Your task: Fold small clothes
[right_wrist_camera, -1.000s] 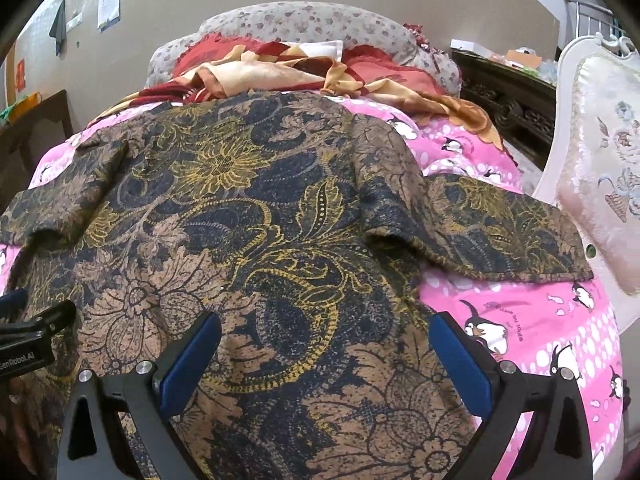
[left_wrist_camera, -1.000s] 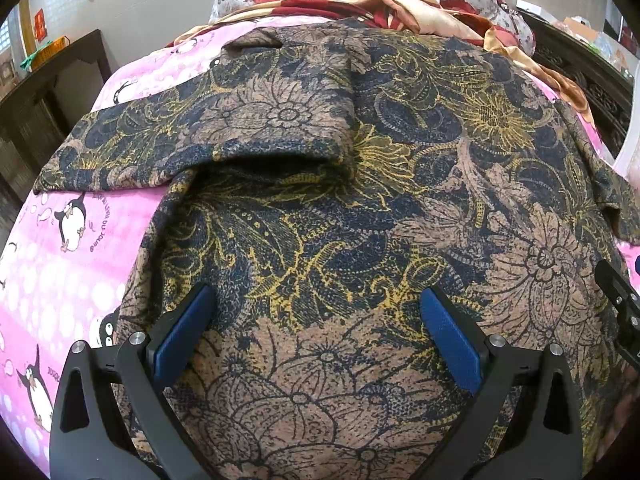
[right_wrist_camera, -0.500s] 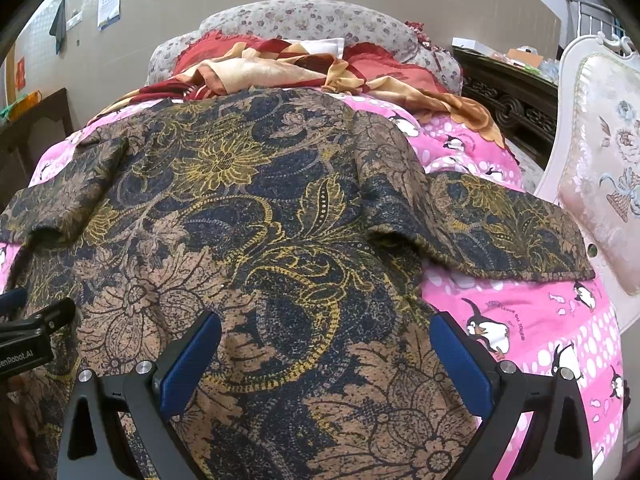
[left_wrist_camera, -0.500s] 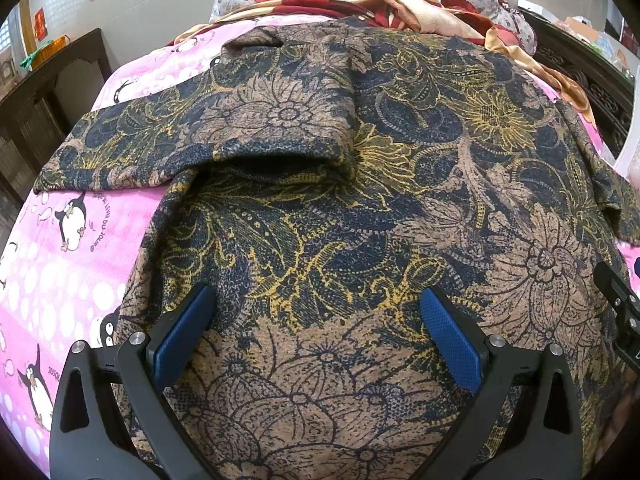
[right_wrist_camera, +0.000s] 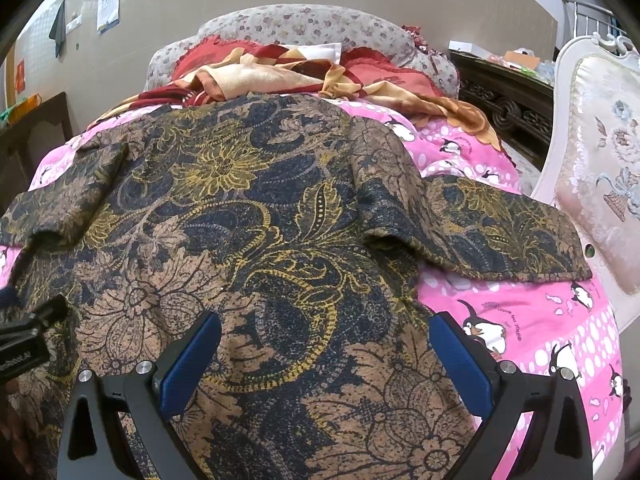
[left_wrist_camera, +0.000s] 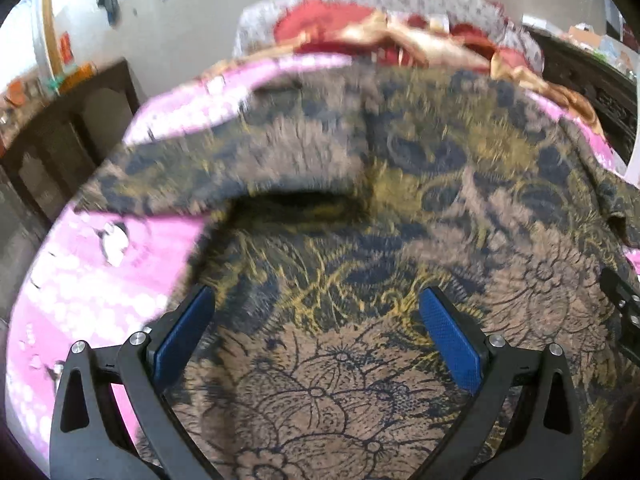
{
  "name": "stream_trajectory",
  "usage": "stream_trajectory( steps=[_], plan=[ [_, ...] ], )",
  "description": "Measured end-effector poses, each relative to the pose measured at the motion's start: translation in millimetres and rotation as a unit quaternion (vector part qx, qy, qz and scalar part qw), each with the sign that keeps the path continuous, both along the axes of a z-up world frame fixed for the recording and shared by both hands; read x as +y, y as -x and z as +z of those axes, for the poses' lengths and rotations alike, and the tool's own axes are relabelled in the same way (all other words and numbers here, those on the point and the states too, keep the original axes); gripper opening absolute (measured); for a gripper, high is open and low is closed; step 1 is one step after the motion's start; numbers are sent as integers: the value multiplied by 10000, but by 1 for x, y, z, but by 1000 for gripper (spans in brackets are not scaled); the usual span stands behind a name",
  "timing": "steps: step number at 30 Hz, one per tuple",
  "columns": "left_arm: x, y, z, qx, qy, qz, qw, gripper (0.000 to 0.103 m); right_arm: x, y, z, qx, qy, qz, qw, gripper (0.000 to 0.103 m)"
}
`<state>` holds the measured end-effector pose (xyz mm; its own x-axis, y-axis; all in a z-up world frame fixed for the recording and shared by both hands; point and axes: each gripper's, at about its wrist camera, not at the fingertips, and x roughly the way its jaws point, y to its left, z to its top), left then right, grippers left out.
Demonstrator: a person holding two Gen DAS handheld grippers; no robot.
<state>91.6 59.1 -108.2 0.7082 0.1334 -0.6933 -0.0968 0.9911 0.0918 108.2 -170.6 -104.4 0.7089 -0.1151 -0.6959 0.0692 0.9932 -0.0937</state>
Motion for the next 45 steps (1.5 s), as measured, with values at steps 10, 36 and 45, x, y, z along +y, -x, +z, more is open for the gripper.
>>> stream_trajectory(
  steps=[10,36,45],
  plan=[
    [-12,8,6,-231,-235,-292,9990,103,1,0,0,2,41,-1,10000,103],
    [218,-61,58,199,2611,927,9606,103,1,-7,-6,164,-44,92,9998,103],
    [328,-53,14,228,5099,1479,8471,102,2,-9,-8,212,-95,158,9996,103]
  ],
)
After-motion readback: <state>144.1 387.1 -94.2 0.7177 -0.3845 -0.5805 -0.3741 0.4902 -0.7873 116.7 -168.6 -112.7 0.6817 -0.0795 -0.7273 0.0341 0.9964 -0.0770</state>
